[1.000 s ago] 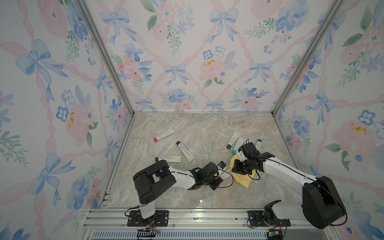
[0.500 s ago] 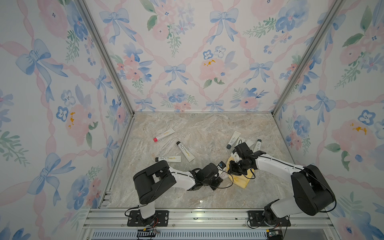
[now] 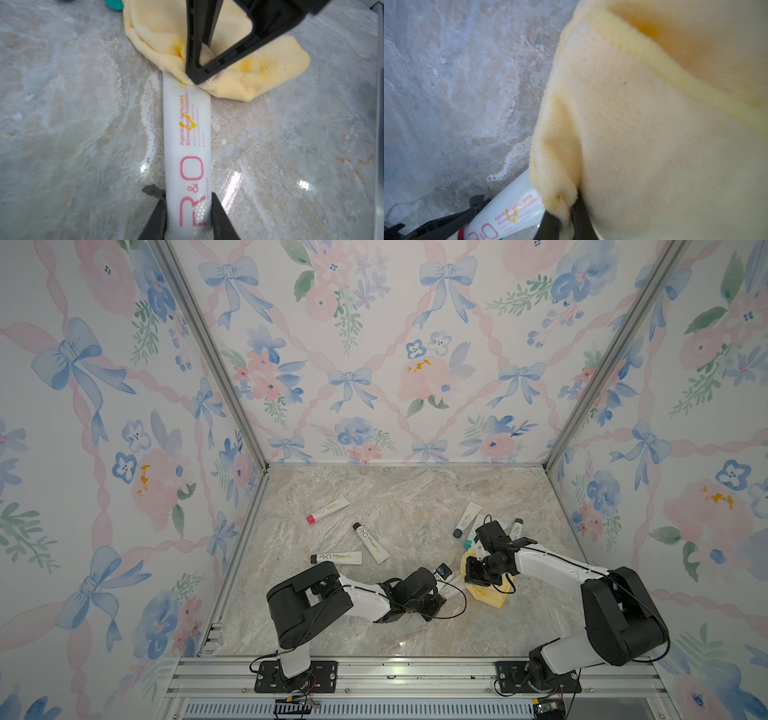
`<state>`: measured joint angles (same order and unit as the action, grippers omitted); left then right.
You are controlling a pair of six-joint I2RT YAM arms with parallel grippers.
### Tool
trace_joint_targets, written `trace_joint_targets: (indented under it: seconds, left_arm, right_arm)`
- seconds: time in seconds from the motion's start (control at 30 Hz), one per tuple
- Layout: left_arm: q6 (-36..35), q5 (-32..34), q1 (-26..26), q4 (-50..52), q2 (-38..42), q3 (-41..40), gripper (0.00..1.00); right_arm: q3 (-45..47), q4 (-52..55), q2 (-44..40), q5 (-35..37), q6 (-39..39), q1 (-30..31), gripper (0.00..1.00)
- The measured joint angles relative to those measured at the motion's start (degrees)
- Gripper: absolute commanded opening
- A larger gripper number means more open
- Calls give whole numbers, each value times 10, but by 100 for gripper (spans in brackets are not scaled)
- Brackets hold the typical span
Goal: Wipe the surface of the toothpaste tube
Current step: Wipe the dirt from the toothpaste tube.
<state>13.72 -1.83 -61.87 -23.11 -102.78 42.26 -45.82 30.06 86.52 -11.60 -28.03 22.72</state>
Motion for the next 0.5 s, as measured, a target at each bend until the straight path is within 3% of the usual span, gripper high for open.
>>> trace_joint_targets:
  seconds: [0.27,0.5]
  left_arm:
    - [0,2,-1,0,0,0,28]
    - [0,7,-3,0,0,0,28]
  right_arm:
    - [3,-18,-11,-29,-16,50,13]
    - [8,-23,-10,-38,-15,36,13]
